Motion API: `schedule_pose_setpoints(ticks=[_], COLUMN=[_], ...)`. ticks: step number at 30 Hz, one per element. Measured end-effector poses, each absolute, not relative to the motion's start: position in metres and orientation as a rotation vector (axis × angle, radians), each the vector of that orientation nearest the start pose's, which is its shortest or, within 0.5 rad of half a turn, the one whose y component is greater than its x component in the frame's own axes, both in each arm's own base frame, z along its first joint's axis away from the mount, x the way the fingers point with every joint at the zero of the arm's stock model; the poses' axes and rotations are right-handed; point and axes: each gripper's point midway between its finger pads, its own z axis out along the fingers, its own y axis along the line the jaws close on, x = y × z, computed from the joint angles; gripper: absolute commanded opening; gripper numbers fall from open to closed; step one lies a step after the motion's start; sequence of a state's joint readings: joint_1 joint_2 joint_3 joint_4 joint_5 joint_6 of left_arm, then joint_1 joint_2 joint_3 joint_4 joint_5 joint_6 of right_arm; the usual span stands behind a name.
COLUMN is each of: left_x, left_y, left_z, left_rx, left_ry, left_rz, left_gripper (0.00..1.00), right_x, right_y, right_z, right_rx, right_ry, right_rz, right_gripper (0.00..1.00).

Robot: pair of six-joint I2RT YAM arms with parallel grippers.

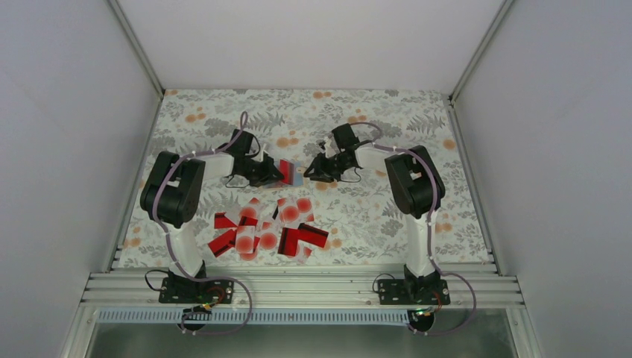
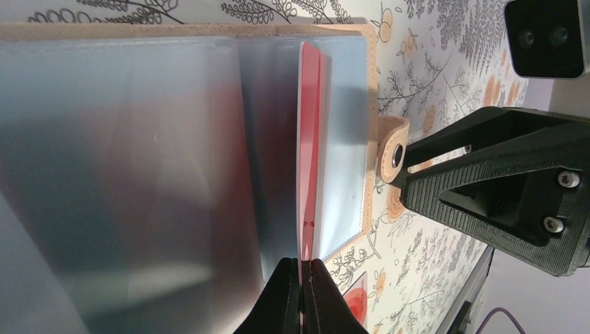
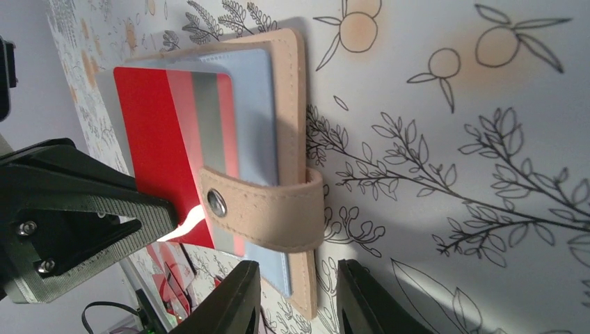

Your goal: Put the credit cards into the card holder

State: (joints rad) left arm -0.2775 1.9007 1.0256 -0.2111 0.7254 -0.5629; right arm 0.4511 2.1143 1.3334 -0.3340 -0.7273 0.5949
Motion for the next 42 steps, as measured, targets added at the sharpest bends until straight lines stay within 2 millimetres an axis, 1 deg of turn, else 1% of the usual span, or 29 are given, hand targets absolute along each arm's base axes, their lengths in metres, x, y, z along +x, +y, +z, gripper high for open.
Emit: schedule_pose_setpoints(ticks=[11, 15, 22, 28, 33, 34, 37, 42], left_x=[0.351, 0.351, 0.339, 0.340, 0.343, 0.345, 0.343, 0.345], left_y=[-0.229, -0.229, -0.234, -0.240, -0.245, -0.249, -0.249, -0.253], left_z=[0.034, 0.034, 0.027, 0.031, 0.037, 0.038, 0.034, 0.038], left_rx=[-0.152, -0.174, -0.184, -0.158, -0.111, -0.086, -0.073, -0.040], left_ry=[2.768, 2.778, 2.849, 2.885, 2.903, 2.926, 2.948, 2.968], left_rz=[-1.238, -1.232, -1.183, -1.114, -1.039, -0.979, -0.943, -0.876], left_gripper=[0.03, 0.11, 0.17, 0.22, 0.34, 0.48, 0.61, 0.70], right_x=[0.365, 0.363, 0.361, 0.360, 0.360, 0.360, 0.360, 0.359], right_y=[0.308, 0.310, 0.312, 0.312, 0.313, 0.314, 0.315, 0.317], right_z=[0.026, 0.025, 0.025, 0.025, 0.024, 0.024, 0.024, 0.024], right_rx=[-0.029, -0.035, -0.043, -0.044, -0.048, -0.052, -0.055, -0.065], right_ry=[2.843, 2.844, 2.842, 2.842, 2.840, 2.838, 2.836, 2.829], right_rz=[1.301, 1.309, 1.321, 1.322, 1.335, 1.344, 1.352, 1.377], right_gripper=[0.24, 0.24, 0.24, 0.23, 0.23, 0.23, 0.23, 0.23])
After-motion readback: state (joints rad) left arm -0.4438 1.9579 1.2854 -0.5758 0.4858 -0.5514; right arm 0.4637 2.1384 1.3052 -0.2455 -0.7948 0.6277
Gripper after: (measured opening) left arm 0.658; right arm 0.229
